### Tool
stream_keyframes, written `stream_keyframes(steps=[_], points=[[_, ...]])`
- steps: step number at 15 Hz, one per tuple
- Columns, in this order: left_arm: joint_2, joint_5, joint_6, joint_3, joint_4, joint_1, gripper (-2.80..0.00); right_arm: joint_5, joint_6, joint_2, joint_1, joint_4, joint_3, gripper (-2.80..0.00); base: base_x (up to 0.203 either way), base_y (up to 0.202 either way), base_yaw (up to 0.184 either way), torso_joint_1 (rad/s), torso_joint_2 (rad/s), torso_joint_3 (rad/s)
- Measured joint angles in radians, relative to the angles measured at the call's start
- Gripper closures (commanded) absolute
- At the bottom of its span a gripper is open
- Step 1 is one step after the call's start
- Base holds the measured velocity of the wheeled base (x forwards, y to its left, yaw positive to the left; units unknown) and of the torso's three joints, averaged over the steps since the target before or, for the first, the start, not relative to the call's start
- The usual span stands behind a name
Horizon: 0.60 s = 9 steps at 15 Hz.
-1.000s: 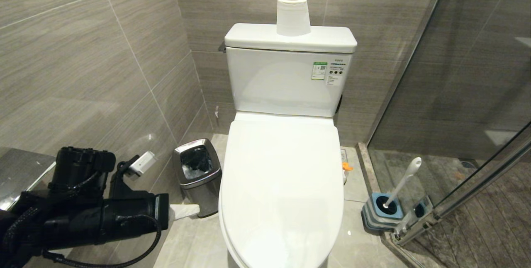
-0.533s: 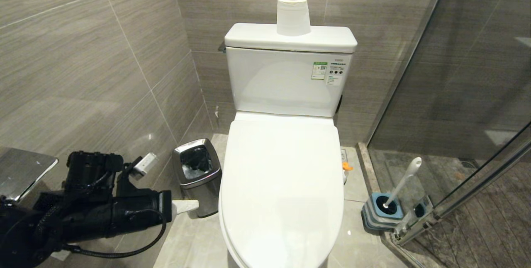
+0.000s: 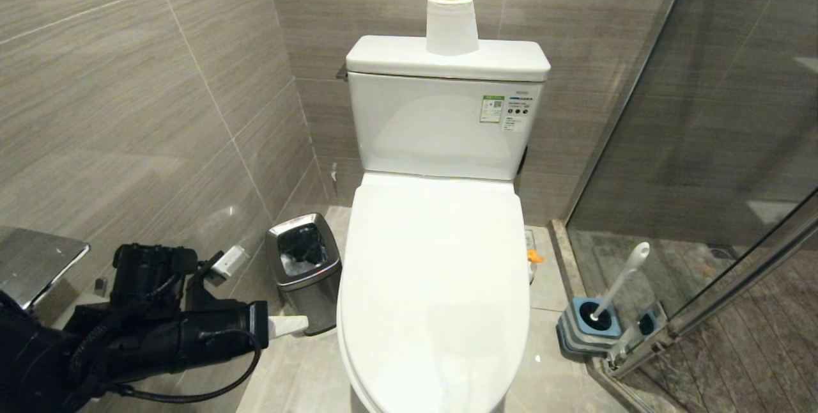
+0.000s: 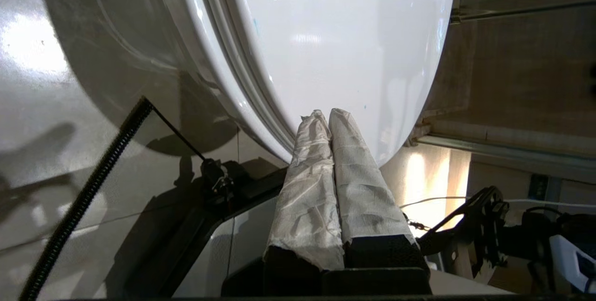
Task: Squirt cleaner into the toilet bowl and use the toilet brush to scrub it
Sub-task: Use the left hand to lift the toilet lid slightly
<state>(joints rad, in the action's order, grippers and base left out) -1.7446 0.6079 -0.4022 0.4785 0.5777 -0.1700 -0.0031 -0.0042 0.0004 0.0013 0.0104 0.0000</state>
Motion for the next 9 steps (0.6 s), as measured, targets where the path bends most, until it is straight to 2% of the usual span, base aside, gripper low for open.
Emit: stream_keyframes(steps=[3,6,9], points=[[-0.023,-0.002,-0.025,-0.008,0.034,-0.001,0.0,0.002,-0.004,0.0,0.0,0.0,0.0,0.0,0.0,0.0,0.0,0.0,0.0,0.0],[-0.045,-0.004,-0.021,-0.033,0.103,-0.002,0.0,0.002,-0.002,0.0,0.0,0.0,0.0,0.0,0.0,0.0,0.0,0.0,0.0,0.0],[-0.056,-0.006,-0.014,-0.037,0.113,-0.003,0.0,0.001,-0.002,0.0,0.0,0.0,0.0,0.0,0.0,0.0,0.0,0.0,0.0,0.0]])
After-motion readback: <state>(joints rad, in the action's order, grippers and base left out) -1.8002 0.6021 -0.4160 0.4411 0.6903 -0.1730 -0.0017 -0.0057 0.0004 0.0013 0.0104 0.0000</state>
